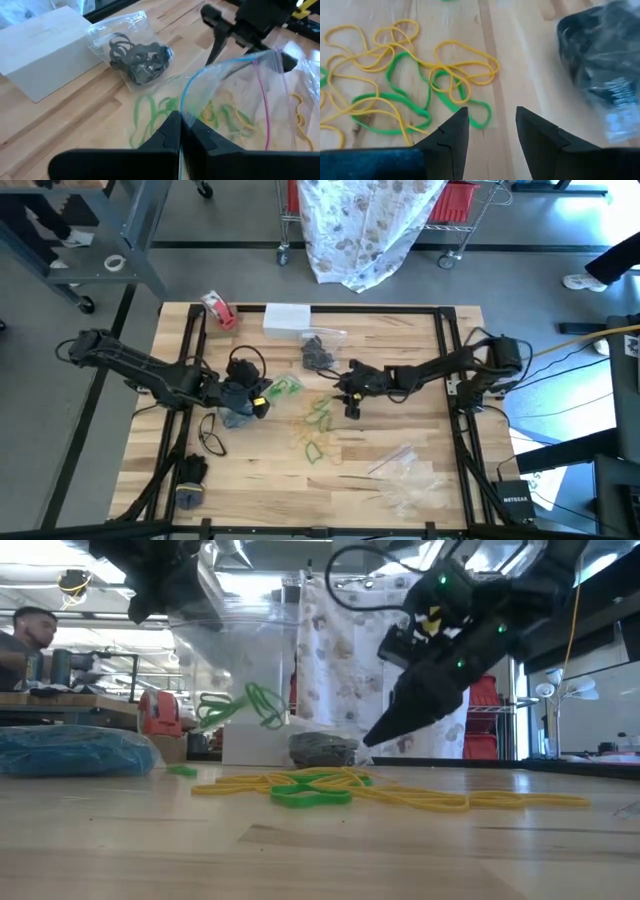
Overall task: Sort rubber bands
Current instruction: Put the green rubber band into the transparent zip bag
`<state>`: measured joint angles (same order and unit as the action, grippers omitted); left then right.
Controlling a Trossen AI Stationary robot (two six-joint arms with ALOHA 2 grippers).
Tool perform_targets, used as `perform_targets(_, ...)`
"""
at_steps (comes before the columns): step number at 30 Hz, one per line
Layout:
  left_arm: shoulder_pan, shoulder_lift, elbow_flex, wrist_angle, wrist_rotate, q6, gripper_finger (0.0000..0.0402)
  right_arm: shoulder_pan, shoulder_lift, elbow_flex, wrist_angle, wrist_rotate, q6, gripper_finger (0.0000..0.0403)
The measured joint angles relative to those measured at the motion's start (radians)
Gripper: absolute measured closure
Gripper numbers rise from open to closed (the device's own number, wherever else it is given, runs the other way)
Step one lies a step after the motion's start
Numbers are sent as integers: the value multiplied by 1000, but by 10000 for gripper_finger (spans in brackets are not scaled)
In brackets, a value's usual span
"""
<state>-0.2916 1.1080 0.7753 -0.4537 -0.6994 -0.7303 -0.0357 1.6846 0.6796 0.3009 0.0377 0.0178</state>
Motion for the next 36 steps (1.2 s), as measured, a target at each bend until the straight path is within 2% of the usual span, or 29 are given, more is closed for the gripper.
perform_targets(7,0,0,0,-1,0,-1,402,2,122,-1,59,-13,1,246)
perform_targets(16,0,0,0,0,0,-2,402,2,196,4,189,-49,1,247)
perform_targets(19,0,0,0,1,0,-6,402,2,212,13,190,-52,1,265)
perform_targets(22,0,0,0,1,0,-7,402,2,213,13,178,-56,23,308)
perform_targets(25,0,0,0,0,0,-17,402,4,204,14,157,-63,28,368)
perform_targets(27,0,0,0,1,0,-20,402,6,193,13,140,-69,27,393)
perform_targets(31,-3,0,0,0,0,-21,402,40,130,7,60,-29,34,387)
perform_targets(36,-3,4,0,2,0,-31,402,104,-20,7,-67,54,26,399)
